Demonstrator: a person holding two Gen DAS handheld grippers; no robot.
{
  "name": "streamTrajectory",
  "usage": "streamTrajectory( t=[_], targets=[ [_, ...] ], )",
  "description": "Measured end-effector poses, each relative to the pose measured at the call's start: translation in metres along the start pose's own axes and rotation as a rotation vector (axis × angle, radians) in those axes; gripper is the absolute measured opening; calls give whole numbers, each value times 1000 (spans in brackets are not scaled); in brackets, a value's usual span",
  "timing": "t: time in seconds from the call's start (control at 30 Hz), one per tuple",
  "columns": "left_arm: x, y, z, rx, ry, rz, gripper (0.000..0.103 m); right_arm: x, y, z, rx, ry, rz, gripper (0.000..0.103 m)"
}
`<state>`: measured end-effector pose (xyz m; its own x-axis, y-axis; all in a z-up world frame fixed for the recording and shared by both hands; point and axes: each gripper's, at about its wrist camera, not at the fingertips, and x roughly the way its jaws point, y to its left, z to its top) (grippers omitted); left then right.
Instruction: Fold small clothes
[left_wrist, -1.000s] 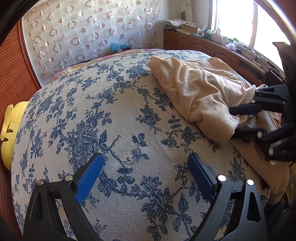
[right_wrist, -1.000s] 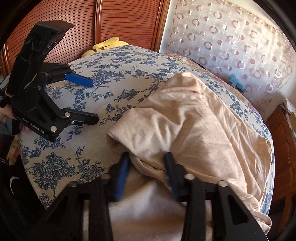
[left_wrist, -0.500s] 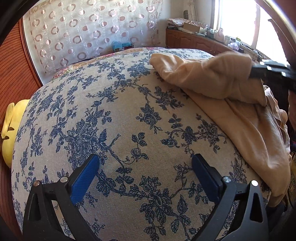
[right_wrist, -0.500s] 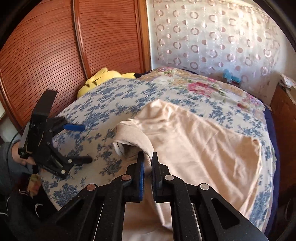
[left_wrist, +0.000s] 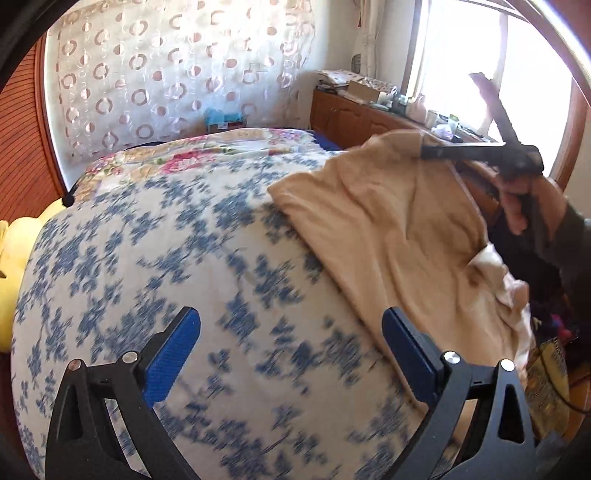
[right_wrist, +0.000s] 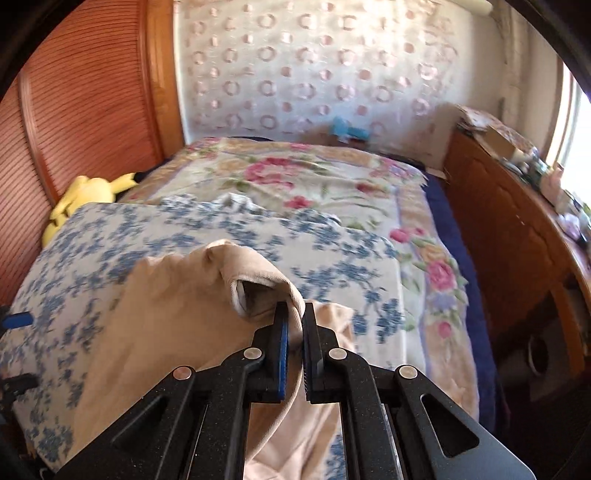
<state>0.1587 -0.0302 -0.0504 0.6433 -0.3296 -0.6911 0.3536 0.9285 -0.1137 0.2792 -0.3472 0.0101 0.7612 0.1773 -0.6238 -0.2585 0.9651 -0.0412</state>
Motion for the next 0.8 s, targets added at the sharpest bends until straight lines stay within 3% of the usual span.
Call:
streamTrajectory(
  t=[0.3, 0.4, 0.5, 0.63, 0.8],
  targets=[
    [23, -47, 20, 61, 18, -46, 100, 39, 12, 13, -16, 55, -146, 8],
    [25, -60, 18, 90, 22, -59, 100, 26, 17, 11, -16, 38, -145, 39],
    [27, -68, 12, 111, 32, -58, 100, -2, 19, -7, -26, -6, -123, 43],
    [27, -74, 8, 109, 38, -64, 100, -44, 25, -41, -45, -43, 22, 43],
    [22, -80, 8, 115, 23, -52, 100, -70, 49, -85, -85, -8, 153, 43]
  ],
)
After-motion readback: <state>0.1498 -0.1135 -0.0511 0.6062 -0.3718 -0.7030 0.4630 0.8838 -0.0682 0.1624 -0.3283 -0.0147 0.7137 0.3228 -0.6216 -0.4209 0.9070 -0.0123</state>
